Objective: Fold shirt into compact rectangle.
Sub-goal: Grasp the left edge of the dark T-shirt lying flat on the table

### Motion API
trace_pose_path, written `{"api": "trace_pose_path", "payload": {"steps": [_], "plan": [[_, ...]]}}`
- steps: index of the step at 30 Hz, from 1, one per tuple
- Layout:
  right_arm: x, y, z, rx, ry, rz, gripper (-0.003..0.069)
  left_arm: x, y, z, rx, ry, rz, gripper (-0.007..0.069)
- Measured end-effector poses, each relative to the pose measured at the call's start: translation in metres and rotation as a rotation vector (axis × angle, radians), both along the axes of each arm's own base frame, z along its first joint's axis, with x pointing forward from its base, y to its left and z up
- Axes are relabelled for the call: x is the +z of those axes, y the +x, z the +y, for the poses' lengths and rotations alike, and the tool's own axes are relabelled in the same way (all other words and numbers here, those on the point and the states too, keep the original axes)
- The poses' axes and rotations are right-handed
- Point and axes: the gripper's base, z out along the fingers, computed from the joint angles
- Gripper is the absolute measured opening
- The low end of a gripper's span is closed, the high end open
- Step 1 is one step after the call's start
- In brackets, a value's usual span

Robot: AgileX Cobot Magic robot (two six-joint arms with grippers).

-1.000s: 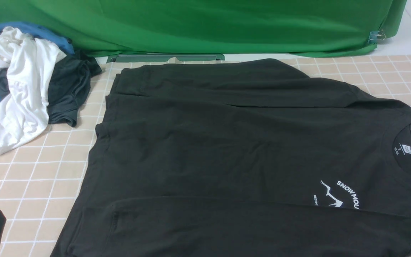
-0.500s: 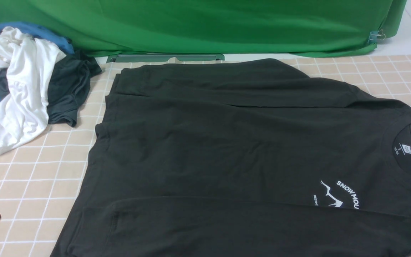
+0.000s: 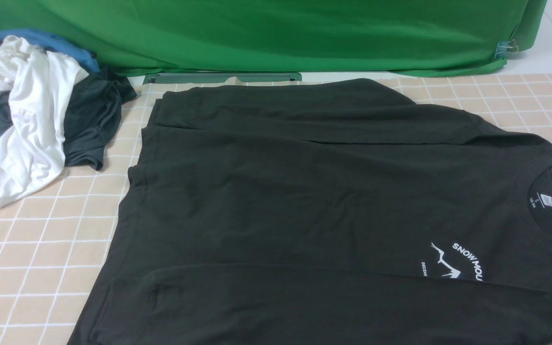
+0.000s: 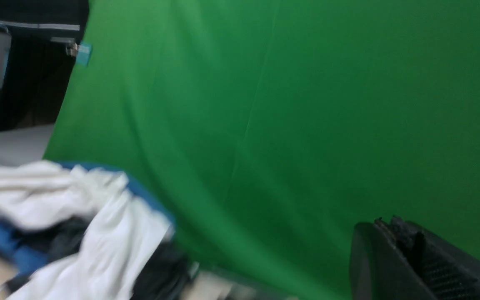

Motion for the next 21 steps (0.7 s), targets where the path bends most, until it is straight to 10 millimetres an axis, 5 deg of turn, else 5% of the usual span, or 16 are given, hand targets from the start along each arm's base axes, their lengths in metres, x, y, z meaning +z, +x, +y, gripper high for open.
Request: {"api": "trace_pose_path", "payload": {"steps": [3, 7, 12, 14, 17, 21], "plan": [[0.012, 0.001, 0.000, -0.015, 0.140, -0.137, 0.0243, 0.016, -0.007, 0.004, -0.006, -0.118, -0.199, 0.0020], [0.026, 0.001, -0.002, -0.031, 0.350, -0.289, 0.0243, 0.048, -0.002, 0.000, -0.073, -0.163, -0.139, 0.0020], [0.033, 0.000, -0.003, -0.031, 0.464, -0.363, 0.0238, 0.095, 0.028, -0.010, -0.122, -0.043, 0.275, 0.0020], [0.034, -0.001, -0.003, -0.030, 0.471, -0.375, 0.0237, 0.103, 0.056, -0.014, -0.148, 0.065, 0.607, 0.0020], [0.038, -0.002, -0.004, -0.027, 0.480, -0.421, 0.0237, 0.094, 0.093, -0.019, -0.229, 0.203, 0.933, 0.0020], [0.050, -0.004, -0.003, -0.018, 0.489, -0.407, 0.0167, 0.052, 0.129, -0.027, -0.384, 0.259, 1.276, 0.0018]]}}
